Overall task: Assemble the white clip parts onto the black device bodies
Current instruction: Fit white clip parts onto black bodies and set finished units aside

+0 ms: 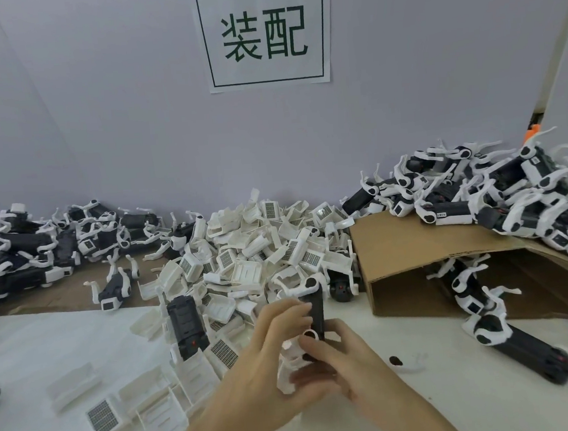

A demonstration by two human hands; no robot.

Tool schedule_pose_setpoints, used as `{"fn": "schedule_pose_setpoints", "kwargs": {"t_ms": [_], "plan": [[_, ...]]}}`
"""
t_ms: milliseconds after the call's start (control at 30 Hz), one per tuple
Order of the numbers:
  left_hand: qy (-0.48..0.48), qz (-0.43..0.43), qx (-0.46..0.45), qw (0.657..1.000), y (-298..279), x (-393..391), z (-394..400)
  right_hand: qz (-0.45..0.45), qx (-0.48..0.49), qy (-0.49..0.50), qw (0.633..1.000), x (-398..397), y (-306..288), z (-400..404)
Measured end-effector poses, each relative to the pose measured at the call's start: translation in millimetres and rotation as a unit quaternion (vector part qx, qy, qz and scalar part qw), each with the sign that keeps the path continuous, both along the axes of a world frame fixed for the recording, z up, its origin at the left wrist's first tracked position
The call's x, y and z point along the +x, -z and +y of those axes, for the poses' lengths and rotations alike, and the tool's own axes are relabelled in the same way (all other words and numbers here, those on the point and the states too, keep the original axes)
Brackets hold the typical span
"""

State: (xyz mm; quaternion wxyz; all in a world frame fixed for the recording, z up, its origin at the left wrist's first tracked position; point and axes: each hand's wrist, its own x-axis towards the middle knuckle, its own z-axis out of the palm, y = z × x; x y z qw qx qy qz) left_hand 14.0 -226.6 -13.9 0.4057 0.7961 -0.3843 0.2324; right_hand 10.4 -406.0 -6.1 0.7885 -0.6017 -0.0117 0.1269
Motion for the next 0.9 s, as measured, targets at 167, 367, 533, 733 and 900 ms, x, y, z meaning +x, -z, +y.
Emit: {"fn": "schedule_pose_setpoints", "kwargs": {"t_ms": [167,367,533,733,900], "plan": [[-0.162,-0.114,-0.029,0.980,-11.7,5.0,6.0,-0.101,-0.102,-0.028,0.989,3.2,-4.8,-17.7],[-0.113,0.215,-0.162,0.956,-21.9,9.9,17.0,-0.163,-0.165,-0.090,0.968,5.8,-9.1,-35.5],[-0.023,0.306,-0.273,0.912,-23.4,9.4,15.8,-0.084,0.015,-0.066,0.994,10.5,-2.4,-33.6],[-0.032,0.203,-0.231,0.951,-20.5,3.8,8.4,-0.092,0.000,-0.051,0.994,9.9,-2.8,-26.1],[-0.024,0.183,-0.196,0.963,-24.1,-2.8,-0.6,-0.049,0.050,-0.004,0.998,10.4,0.9,-18.1]]}}
